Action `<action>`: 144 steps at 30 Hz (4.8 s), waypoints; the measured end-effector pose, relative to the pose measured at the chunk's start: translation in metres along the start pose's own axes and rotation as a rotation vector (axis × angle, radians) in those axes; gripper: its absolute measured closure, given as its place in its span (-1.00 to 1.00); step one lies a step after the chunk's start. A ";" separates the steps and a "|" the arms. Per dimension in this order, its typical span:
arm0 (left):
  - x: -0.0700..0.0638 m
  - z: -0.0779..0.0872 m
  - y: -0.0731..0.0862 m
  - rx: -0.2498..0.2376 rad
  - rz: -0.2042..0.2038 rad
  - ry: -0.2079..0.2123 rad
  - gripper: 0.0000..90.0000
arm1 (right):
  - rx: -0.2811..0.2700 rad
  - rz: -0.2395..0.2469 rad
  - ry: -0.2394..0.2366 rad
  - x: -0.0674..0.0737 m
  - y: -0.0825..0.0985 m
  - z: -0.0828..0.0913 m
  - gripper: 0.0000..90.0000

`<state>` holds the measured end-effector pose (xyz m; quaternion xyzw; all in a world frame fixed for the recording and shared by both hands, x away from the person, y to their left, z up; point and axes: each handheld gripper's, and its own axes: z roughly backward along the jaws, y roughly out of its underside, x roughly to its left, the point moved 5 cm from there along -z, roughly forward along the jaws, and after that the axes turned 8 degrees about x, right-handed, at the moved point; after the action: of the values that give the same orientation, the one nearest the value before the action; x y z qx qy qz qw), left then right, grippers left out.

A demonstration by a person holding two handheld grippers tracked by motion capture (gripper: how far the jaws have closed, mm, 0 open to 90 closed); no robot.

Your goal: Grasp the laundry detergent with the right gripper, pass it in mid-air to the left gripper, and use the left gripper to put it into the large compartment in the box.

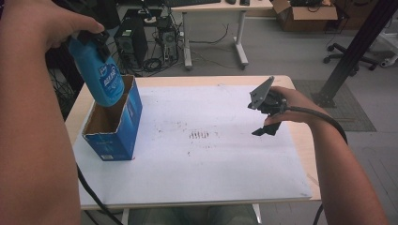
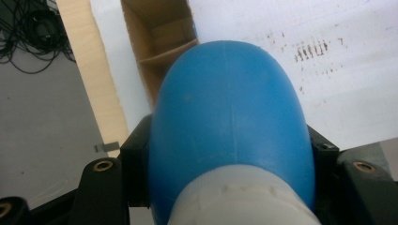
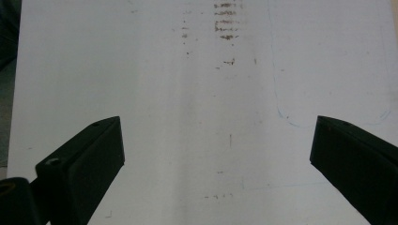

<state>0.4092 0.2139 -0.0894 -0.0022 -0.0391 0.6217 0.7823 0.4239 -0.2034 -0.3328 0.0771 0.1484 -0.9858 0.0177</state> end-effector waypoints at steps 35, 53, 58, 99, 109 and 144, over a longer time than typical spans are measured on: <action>0.051 -0.051 0.004 0.043 0.114 0.011 -0.16 | 0.010 -0.009 -0.025 0.001 0.005 0.001 -0.92; 0.053 -0.094 0.000 0.071 0.103 0.025 -0.16 | 0.006 -0.016 -0.023 0.001 0.001 0.003 -0.93; 0.051 -0.106 0.000 0.080 0.098 0.026 -0.16 | 0.003 -0.015 -0.024 0.001 0.000 0.003 -0.92; 0.041 -0.204 0.001 0.145 0.114 0.014 -0.16 | -0.011 -0.004 -0.016 0.006 0.000 0.001 -0.92; 0.042 -0.222 0.001 0.156 0.121 0.013 -0.16 | -0.008 -0.004 -0.020 0.007 -0.001 0.000 -0.93; 0.038 -0.250 0.001 0.162 0.129 0.002 -0.16 | -0.021 -0.015 -0.012 0.006 0.004 0.002 -0.92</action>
<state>0.4326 0.2628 -0.3367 0.0578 0.0123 0.6720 0.7382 0.4177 -0.2082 -0.3328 0.0700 0.1594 -0.9847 0.0119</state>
